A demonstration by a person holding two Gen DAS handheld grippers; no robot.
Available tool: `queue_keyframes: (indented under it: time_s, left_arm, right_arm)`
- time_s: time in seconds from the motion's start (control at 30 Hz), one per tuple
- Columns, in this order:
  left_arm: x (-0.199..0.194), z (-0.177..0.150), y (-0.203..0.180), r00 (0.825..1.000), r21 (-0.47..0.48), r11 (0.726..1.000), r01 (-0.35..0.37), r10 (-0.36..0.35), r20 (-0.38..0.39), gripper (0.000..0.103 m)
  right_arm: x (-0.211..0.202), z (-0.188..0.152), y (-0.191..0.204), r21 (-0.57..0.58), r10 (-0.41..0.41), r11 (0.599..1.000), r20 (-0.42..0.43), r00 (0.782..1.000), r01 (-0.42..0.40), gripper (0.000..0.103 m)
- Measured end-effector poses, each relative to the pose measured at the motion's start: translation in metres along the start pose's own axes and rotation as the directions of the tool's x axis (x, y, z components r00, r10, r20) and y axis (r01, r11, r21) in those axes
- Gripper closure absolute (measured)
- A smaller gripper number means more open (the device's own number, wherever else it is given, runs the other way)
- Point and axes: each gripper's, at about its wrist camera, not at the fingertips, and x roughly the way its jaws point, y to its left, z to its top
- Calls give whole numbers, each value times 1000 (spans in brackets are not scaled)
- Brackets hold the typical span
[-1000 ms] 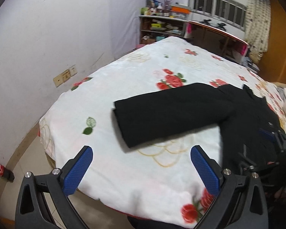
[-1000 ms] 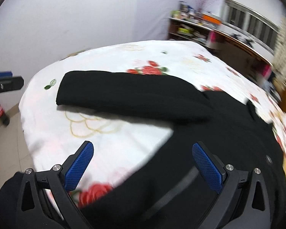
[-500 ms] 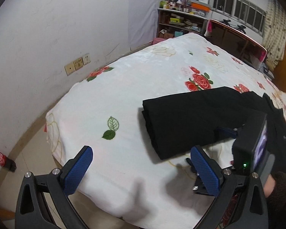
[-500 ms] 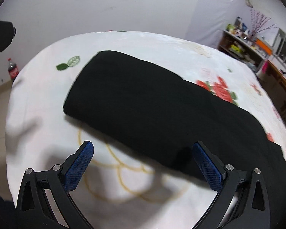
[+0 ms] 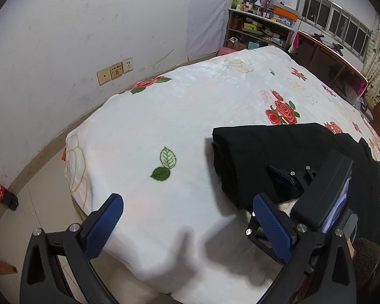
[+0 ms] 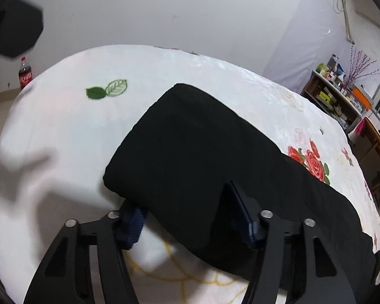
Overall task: Fold large clothes
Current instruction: 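Lift the sleeve with the right tool and carry it across the jacket body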
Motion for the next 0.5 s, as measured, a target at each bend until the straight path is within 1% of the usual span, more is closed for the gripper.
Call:
queue_keyframes:
  time_s: [0.03,0.13,0.2,0.3,0.5]
  left_arm:
    - [0,0,0,1000,-5,1000,7,-7,-2,0]
    - [0,1,-2,1000,-14,1000,14,-14,-3,0]
    - [-2,3,-6,1000,-8,1000,27,-27,9,0]
    - [-8,6,-16,998,8,999,52,-52,23,0]
    - [-18,13,-38,994,25,995,97,-98,41,0]
  right_arm:
    - [-2,1,-2,12,6,1000,5,1000,-6,55]
    - [-11,6,-10,42,5,999,11,1000,-6,67]
    - [-19,8,-20,86,16,996,20,1000,-17,68]
    - [-37,12,-43,163,-2,987,58,998,-8,70]
    - [-72,18,-96,322,-31,947,103,994,-4,75]
